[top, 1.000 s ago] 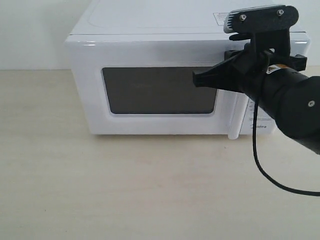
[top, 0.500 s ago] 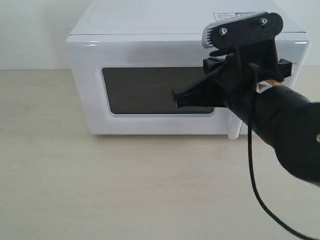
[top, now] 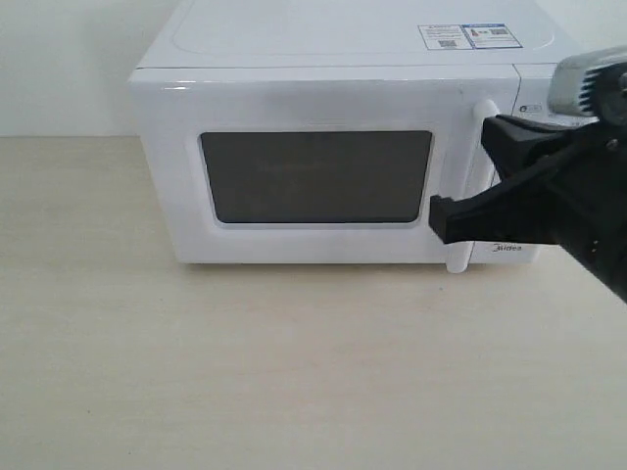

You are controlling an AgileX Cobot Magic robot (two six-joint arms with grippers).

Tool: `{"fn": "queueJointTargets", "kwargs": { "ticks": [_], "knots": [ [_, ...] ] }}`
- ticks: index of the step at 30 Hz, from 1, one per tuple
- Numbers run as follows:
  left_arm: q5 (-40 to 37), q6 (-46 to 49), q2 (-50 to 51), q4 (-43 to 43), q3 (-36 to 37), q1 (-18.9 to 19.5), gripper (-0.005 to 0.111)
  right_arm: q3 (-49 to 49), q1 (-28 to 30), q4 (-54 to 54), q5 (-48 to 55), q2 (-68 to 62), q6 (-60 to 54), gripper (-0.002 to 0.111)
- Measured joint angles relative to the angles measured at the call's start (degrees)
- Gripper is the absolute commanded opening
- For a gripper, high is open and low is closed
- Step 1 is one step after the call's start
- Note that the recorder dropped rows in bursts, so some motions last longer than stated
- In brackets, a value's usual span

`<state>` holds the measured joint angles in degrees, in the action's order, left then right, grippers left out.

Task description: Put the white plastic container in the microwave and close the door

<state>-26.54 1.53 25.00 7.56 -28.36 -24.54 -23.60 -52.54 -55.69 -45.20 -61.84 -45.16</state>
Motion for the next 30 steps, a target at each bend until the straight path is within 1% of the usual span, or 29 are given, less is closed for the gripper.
{"fn": "queueJointTargets", "kwargs": {
  "ticks": [6,30],
  "knots": [
    [0.0,0.0,0.0,-0.09,0.0,0.0,0.004,0.18,0.0,-0.13,-0.38,2.2,0.0,0.0],
    [0.0,0.0,0.0,-0.09,0.0,0.0,0.004,0.27,0.0,-0.13,-1.02,2.2,0.2,0.0]
  ]
}}
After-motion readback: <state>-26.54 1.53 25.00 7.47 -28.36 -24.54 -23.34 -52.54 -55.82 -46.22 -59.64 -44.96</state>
